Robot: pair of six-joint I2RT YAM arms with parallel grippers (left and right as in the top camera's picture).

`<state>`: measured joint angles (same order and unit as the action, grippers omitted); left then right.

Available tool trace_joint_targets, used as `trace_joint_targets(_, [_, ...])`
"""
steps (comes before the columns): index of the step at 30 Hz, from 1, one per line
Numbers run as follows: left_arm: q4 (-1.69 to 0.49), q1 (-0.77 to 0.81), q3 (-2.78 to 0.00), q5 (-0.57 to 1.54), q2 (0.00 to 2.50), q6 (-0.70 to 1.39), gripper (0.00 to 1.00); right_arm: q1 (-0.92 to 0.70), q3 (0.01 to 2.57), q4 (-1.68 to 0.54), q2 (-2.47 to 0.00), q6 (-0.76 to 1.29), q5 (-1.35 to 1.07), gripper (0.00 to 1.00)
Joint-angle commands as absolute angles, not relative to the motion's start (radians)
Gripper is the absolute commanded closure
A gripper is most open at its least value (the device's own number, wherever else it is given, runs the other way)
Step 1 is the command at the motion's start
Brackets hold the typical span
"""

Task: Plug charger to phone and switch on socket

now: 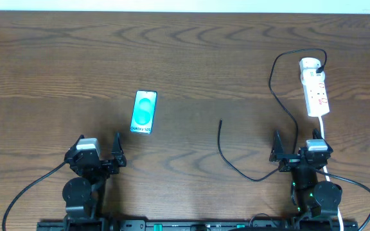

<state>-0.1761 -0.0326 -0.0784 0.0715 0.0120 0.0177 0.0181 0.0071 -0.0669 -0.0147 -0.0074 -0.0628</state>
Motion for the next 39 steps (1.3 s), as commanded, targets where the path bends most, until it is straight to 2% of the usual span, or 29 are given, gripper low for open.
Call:
trace_joint_targets(1, [-0.191,-0.035,-0.058,0.070,0.006,0.001,0.08,0.011,0.006,-0.072,-0.007,0.003,-0.059,0.01])
trace_joint_targets(19, [-0.181,-0.035,-0.058,0.071,0.006,0.004,0.07,0.012,0.006,-0.072,-0.007,0.003,-0.059,0.01])
trace_joint_targets(25, [-0.145,-0.035,-0.145,0.149,0.038,0.027,0.08,0.011,0.006,-0.072,-0.007,0.003,-0.059,0.01])
trace_joint_targets(28, [-0.163,-0.035,-0.236,0.149,0.129,0.026,0.07,0.011,0.006,-0.072,-0.007,0.003,-0.059,0.01])
trace_joint_targets(34, [-0.248,-0.035,-0.524,0.177,0.469,0.006,0.08,0.011,0.006,-0.072,-0.007,0.003,-0.059,0.01])
trace_joint_targets(39, [-0.442,-0.035,-0.861,0.226,0.807,0.004,0.08,0.011,0.006,-0.072,-0.007,0.003,-0.059,0.01])
